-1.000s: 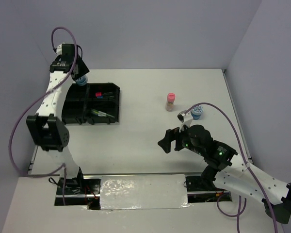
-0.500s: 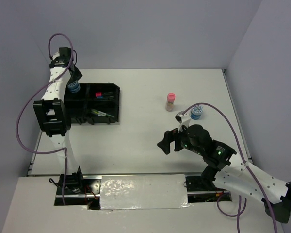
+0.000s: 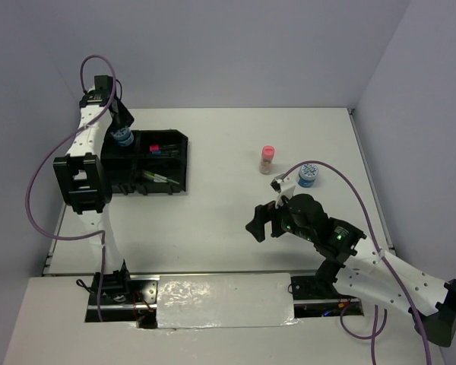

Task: Sort the stationery into containers
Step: Place the stationery in the storage box, then pick up the stationery from the center of the board.

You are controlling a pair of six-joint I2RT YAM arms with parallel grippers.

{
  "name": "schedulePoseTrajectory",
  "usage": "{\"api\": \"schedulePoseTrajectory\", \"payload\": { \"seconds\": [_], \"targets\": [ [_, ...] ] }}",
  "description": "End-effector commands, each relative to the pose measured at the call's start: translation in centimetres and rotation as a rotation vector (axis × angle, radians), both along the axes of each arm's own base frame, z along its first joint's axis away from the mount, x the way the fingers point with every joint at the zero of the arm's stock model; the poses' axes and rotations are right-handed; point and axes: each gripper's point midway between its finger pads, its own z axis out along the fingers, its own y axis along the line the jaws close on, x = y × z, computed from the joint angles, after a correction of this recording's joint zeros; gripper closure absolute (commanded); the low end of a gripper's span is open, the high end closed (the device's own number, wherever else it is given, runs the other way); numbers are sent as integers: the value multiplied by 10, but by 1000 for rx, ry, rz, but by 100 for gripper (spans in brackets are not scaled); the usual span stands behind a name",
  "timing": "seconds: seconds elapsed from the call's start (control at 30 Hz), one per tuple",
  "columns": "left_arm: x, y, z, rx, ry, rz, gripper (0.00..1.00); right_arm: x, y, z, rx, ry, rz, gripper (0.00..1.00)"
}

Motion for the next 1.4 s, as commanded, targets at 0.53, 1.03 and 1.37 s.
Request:
{"api": "schedulePoseTrajectory", "payload": {
  "seconds": [0.53,1.03,1.37],
  "targets": [
    [10,-13,21,-13,-55,-34,1,17,3,15,-2,-24,-62,0],
    [-103,-103,139,-8,-221,-393,1,149,-124,2,-148,108,-772,0],
    [-220,-116,87,27,-353,-516,1,221,-190,-29,-310,222,-954,0]
  ]
}}
